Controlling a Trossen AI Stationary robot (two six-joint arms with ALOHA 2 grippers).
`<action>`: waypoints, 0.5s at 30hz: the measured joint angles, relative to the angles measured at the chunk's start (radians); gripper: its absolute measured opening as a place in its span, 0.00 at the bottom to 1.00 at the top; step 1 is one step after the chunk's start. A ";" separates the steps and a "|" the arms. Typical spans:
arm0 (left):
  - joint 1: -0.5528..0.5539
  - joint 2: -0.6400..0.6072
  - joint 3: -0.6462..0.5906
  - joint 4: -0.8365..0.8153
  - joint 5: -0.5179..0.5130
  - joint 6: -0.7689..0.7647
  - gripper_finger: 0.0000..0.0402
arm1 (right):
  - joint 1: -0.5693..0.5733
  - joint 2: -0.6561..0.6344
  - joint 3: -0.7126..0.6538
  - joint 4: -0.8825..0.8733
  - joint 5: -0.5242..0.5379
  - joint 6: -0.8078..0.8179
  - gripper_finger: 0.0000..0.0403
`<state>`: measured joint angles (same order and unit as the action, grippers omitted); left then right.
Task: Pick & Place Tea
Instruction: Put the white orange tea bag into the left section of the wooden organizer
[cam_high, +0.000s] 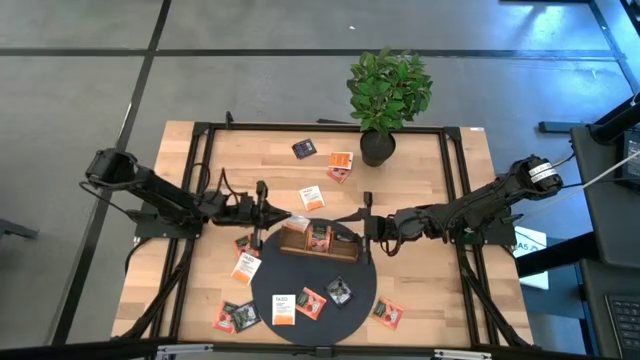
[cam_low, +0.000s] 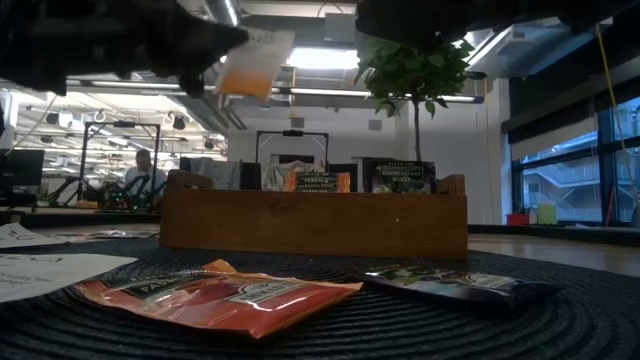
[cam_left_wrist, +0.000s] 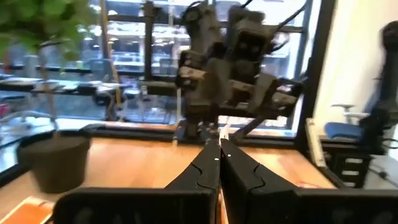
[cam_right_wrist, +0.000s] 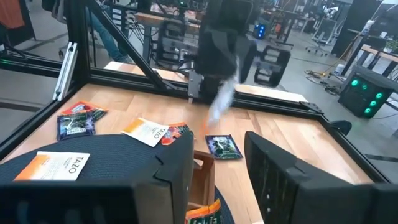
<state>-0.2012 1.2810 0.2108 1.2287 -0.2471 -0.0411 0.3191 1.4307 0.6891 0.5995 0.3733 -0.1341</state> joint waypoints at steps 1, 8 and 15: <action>0.000 0.010 -0.007 0.020 -0.018 -0.002 0.00 | 0.000 0.000 0.000 -0.001 0.000 0.000 0.36; 0.003 0.135 -0.011 0.125 -0.043 -0.030 0.01 | 0.000 0.000 0.000 -0.002 0.000 0.035 0.36; 0.003 0.325 -0.008 0.302 -0.086 -0.062 0.01 | 0.000 0.000 0.000 -0.012 0.000 0.052 0.36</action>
<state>-0.1982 1.6056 0.2032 1.5311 -0.3332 -0.1031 0.3191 1.4307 0.6888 0.5873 0.3729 -0.0822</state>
